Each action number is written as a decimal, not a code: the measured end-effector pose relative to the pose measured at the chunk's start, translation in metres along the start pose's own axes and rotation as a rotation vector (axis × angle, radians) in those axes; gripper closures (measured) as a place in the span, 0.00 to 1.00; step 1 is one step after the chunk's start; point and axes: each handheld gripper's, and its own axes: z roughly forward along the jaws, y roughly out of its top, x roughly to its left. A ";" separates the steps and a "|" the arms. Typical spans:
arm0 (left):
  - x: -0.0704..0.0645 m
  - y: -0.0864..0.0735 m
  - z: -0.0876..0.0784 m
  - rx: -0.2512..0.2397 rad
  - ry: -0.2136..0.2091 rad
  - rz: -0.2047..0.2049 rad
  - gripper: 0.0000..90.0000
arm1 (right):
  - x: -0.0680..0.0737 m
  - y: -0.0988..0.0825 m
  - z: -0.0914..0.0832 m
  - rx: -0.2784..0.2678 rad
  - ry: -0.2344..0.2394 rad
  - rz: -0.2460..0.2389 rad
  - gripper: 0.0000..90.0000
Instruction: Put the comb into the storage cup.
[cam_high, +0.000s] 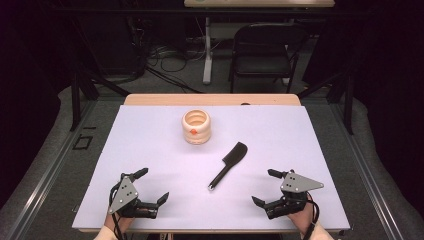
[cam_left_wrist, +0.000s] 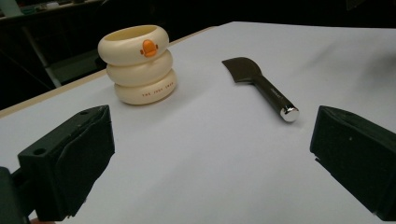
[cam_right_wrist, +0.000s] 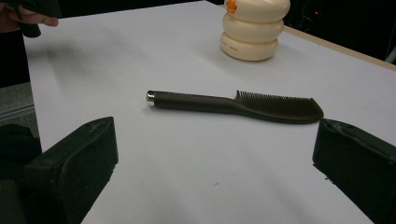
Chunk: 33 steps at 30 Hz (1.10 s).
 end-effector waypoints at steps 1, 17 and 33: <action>0.000 0.000 0.000 0.003 0.000 0.002 0.00 | 0.000 0.000 0.000 -0.003 0.000 0.001 0.00; 0.000 0.000 0.001 0.003 0.005 0.001 0.00 | 0.003 0.004 0.010 0.024 0.003 0.011 0.00; 0.001 -0.001 0.002 0.012 0.008 -0.002 0.00 | 0.002 0.014 0.032 0.050 0.011 -0.010 0.00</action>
